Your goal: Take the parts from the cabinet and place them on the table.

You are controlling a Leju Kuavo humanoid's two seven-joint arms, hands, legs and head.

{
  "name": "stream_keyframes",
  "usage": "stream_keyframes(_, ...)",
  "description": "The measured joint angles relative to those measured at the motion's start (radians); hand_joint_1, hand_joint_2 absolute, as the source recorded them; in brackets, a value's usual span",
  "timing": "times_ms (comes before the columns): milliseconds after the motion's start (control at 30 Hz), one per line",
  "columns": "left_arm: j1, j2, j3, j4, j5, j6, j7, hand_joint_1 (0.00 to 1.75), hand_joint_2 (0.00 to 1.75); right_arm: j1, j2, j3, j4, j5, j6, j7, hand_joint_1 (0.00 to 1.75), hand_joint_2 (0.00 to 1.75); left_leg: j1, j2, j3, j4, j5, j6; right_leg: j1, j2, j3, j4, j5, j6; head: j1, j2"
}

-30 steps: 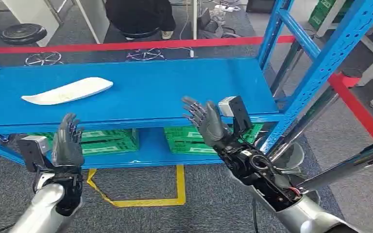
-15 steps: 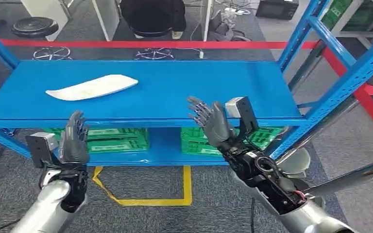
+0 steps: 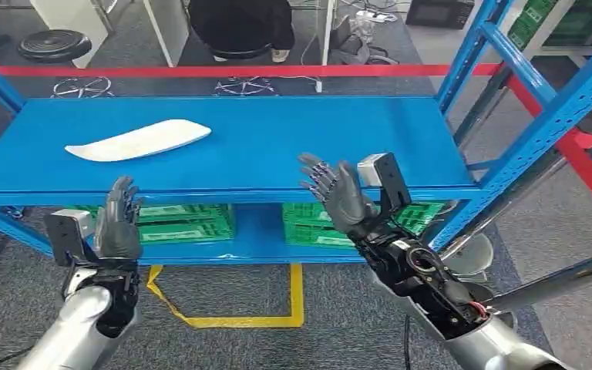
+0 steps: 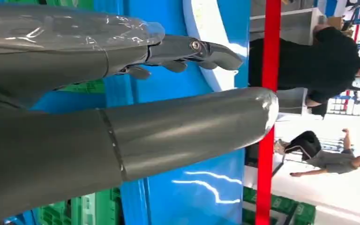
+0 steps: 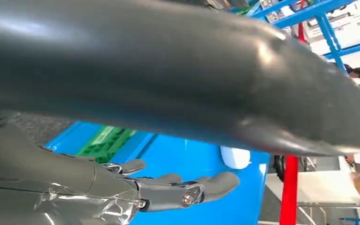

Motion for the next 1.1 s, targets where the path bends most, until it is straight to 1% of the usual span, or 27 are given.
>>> stream_keyframes(300,0.000,0.000,0.000,0.000,-0.002,0.000,0.002,0.00,0.00,-0.003,0.000,0.000,0.000,0.001,0.000,0.000,0.00,0.00,0.000,0.000,0.001,0.000,0.000,-0.001,0.000,0.000,0.000,0.003,-0.001,-0.001,-0.007,0.000)
stream_keyframes(900,-0.010,-0.007,0.000,0.000,-0.013,-0.025,-0.001,0.00,0.00,0.006,0.000,-0.019,-0.006,-0.001,0.004,0.009,0.00,0.00,0.000,0.001,0.001,0.000,0.000,-0.001,0.000,0.001,-0.001,0.002,-0.001,-0.001,-0.010,0.000)
stream_keyframes(1000,-0.006,-0.014,0.000,0.000,-0.016,-0.023,-0.003,0.00,0.00,0.017,-0.008,-0.024,-0.025,-0.017,-0.013,0.022,0.00,0.00,0.000,0.001,0.001,0.000,0.000,-0.001,0.000,0.001,-0.001,0.002,-0.001,-0.001,-0.010,0.000)
stream_keyframes(1100,-0.008,-0.023,0.000,0.001,-0.013,-0.035,-0.005,0.00,0.00,0.034,-0.021,-0.026,-0.052,-0.027,-0.052,0.036,0.00,0.00,0.000,0.001,0.001,0.000,0.000,-0.001,0.000,0.001,-0.001,0.002,-0.001,-0.001,-0.010,0.000)
